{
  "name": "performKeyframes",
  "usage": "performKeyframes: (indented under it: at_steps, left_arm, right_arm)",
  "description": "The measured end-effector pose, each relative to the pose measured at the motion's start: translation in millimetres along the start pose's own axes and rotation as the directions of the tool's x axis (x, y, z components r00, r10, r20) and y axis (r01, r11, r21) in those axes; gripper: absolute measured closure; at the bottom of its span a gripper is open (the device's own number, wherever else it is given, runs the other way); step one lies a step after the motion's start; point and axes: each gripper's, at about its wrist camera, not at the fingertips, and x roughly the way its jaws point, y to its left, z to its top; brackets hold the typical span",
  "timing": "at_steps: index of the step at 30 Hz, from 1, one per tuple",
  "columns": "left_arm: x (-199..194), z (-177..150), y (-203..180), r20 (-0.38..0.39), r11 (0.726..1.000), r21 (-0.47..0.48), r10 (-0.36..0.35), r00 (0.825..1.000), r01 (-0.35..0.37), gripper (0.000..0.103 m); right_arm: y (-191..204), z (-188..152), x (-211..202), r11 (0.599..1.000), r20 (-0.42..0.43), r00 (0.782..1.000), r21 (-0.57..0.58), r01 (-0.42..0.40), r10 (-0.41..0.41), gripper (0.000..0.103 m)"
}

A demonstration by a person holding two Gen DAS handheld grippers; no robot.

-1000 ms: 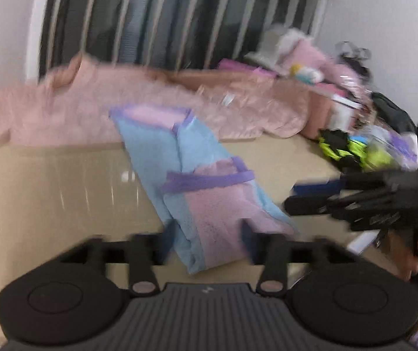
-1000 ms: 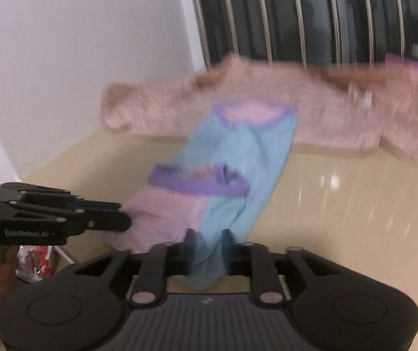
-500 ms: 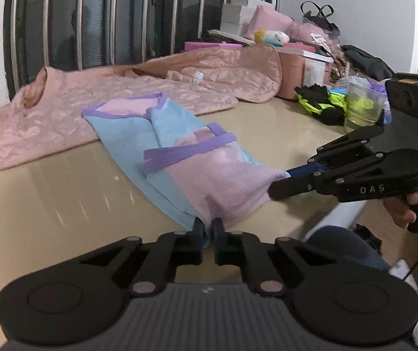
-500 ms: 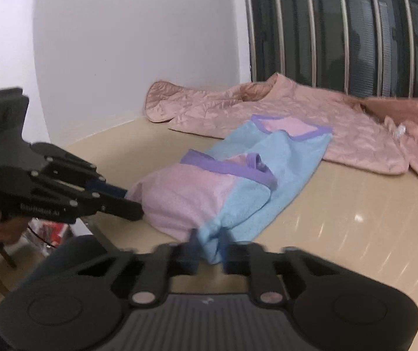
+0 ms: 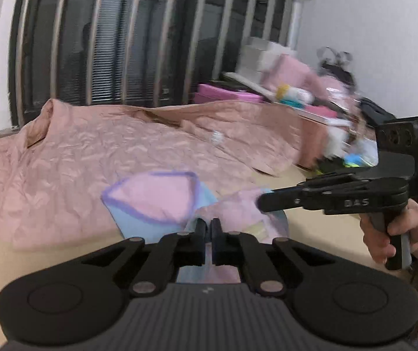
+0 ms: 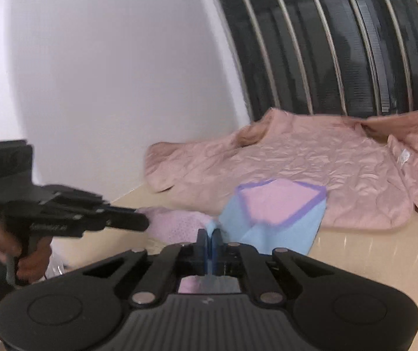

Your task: Fold clothes

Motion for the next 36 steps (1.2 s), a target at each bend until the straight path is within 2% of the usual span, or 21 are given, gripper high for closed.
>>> performKeyframes:
  at_steps: [3, 5, 6, 7, 9, 11, 14, 15, 16, 17, 18, 22, 24, 26, 27, 28, 29, 30, 31, 34, 36]
  left_arm:
    - [43, 7, 19, -0.065, 0.997, -0.063, 0.030, 0.997, -0.034, 0.100]
    - [57, -3, 24, -0.106, 0.992, -0.073, 0.094, 0.990, -0.102, 0.092]
    - [64, -8, 26, -0.126, 0.988, -0.076, 0.126, 0.984, -0.137, 0.080]
    - [68, -14, 29, -0.139, 0.983, -0.086, 0.147, 0.979, -0.160, 0.064]
    - [48, -28, 33, -0.098, 0.980, -0.163, 0.095, 0.991, -0.110, 0.055]
    - [28, -42, 37, -0.054, 0.970, -0.235, 0.043, 0.998, -0.055, 0.047]
    - [27, -48, 30, -0.041, 0.966, -0.258, -0.022, 0.999, 0.010, 0.048]
    - [36, -48, 29, -0.075, 0.965, -0.263, -0.022, 0.997, 0.001, 0.066]
    - [45, -49, 28, -0.106, 0.962, -0.272, -0.022, 0.994, -0.008, 0.097]
    - [48, -52, 29, -0.129, 0.956, -0.295, -0.025, 0.991, -0.014, 0.097]
    - [49, -56, 29, -0.146, 0.950, -0.312, -0.026, 0.989, -0.021, 0.097]
    - [23, -73, 18, -0.142, 0.951, -0.308, -0.021, 0.990, -0.024, 0.097]
    - [6, -85, 12, -0.143, 0.947, -0.322, -0.044, 0.989, -0.004, 0.097]
    - [-9, -86, 9, -0.153, 0.945, -0.328, -0.074, 0.985, 0.020, 0.089]
    - [-17, -79, 10, -0.127, 0.948, -0.317, -0.050, 0.991, 0.007, 0.076]
    - [-22, -68, 15, -0.085, 0.955, -0.298, -0.014, 0.996, -0.012, 0.056]
    - [-21, -56, 22, -0.044, 0.960, -0.276, 0.023, 0.999, -0.035, 0.049]
    - [-18, -44, 30, -0.013, 0.964, -0.259, 0.059, 0.998, -0.060, 0.045]
    - [-6, -32, 41, -0.024, 0.962, -0.257, 0.093, 0.995, -0.096, 0.045]
    - [47, -2, 70, -0.102, 0.949, -0.259, 0.158, 0.982, -0.179, 0.045]
    - [73, 4, 80, -0.144, 0.939, -0.266, 0.187, 0.972, -0.220, 0.046]
  right_arm:
    - [-23, 18, 45, 0.998, -0.077, 0.996, 0.015, 0.053, -0.052, 0.100]
    - [-33, 20, 71, 0.995, -0.149, 0.984, 0.014, 0.103, -0.100, 0.083]
    - [-36, 17, 82, 0.991, -0.199, 0.971, 0.009, 0.135, -0.130, 0.076]
    - [-36, 14, 80, 0.987, -0.202, 0.967, 0.005, 0.159, -0.155, 0.069]
    - [-36, 5, 72, 0.979, -0.183, 0.962, -0.002, 0.203, -0.200, 0.068]
    - [-30, -6, 47, 0.979, -0.135, 0.970, 0.002, 0.203, -0.201, 0.053]
    - [-30, -22, 37, 0.987, -0.138, 0.981, 0.064, 0.147, -0.137, 0.051]
    - [-29, -28, 37, 0.988, -0.146, 0.983, 0.086, 0.129, -0.115, 0.052]
    - [-28, -33, 41, 0.987, -0.153, 0.982, 0.095, 0.130, -0.115, 0.063]
    - [-27, -37, 46, 0.986, -0.159, 0.980, 0.100, 0.136, -0.119, 0.084]
    - [-24, -42, 48, 0.985, -0.165, 0.979, 0.107, 0.138, -0.119, 0.092]
    - [-10, -59, 36, 0.979, -0.189, 0.976, 0.149, 0.136, -0.107, 0.097]
    - [-1, -67, 23, 0.977, -0.206, 0.974, 0.170, 0.131, -0.095, 0.097]
    - [3, -64, 13, 0.975, -0.207, 0.973, 0.173, 0.140, -0.103, 0.092]
    - [-2, -56, 14, 0.974, -0.191, 0.974, 0.165, 0.157, -0.125, 0.090]
    - [-6, -47, 15, 0.972, -0.175, 0.974, 0.157, 0.175, -0.147, 0.077]
    - [-10, -39, 15, 0.970, -0.158, 0.973, 0.149, 0.192, -0.168, 0.054]
    - [-14, -31, 16, 0.967, -0.141, 0.972, 0.142, 0.210, -0.190, 0.047]
    - [-18, -22, 17, 0.965, -0.125, 0.970, 0.135, 0.227, -0.211, 0.042]
    - [-31, 3, 19, 0.953, -0.073, 0.959, 0.115, 0.280, -0.273, 0.042]
    - [-47, 13, 47, 0.942, -0.124, 0.944, 0.106, 0.318, -0.304, 0.046]
